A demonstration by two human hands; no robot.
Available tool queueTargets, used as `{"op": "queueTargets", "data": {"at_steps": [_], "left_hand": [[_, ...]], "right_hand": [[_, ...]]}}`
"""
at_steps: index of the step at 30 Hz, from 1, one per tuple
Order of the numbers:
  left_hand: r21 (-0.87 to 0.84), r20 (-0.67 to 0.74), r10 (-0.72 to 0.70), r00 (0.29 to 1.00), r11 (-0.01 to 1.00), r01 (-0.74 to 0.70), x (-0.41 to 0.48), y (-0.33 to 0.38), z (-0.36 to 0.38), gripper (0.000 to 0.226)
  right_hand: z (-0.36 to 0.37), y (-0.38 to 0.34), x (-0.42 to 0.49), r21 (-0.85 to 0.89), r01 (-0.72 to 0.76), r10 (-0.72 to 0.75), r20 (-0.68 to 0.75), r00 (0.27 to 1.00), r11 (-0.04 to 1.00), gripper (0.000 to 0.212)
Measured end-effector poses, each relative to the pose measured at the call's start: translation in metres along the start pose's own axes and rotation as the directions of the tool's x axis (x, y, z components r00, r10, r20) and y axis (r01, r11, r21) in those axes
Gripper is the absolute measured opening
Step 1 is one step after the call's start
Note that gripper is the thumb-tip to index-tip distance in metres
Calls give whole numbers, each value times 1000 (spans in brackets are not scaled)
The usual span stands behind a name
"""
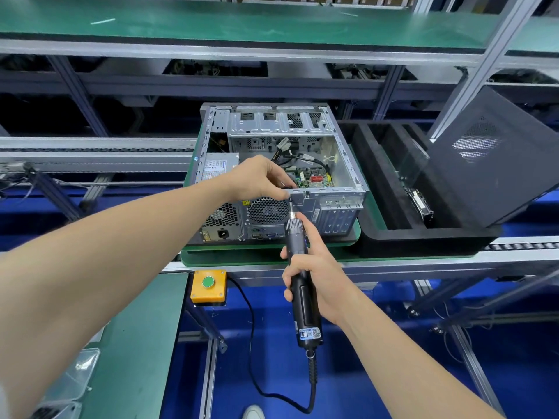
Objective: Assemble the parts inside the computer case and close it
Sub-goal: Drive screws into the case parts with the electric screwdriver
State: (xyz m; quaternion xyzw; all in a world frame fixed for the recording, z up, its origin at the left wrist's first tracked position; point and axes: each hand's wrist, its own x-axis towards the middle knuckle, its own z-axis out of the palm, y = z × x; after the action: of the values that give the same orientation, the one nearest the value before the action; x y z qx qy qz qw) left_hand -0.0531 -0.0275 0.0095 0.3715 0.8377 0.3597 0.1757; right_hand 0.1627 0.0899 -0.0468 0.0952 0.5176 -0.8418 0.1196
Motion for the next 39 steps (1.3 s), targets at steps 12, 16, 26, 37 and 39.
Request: {"op": "queueTargets", "data": {"at_steps": [12,16,26,37,39], "left_hand": [[75,-56,15,998,997,-11,-3,2,5,18],[103,-63,14,998,995,-7,-4,4,5,22],[98,-14,5,1000,995,-4,-7,6,1,28],[184,-34,13,999,983,-6,-8,6,4,33],[196,-32,34,999,980,-27,-6,5,4,33]], "right_hand": [[0,0,0,-18,-3,3,-7,1000,1000,105],[0,1,0,-33,-1,1,-14,1000,999,106],[0,1,0,-45,11,-12,-13,1000,999,106],[2,-1,-2,-72,4,-5,-13,1000,997,110],[1,-2,-3,-92,-3,0,-25,1000,996,111]]}}
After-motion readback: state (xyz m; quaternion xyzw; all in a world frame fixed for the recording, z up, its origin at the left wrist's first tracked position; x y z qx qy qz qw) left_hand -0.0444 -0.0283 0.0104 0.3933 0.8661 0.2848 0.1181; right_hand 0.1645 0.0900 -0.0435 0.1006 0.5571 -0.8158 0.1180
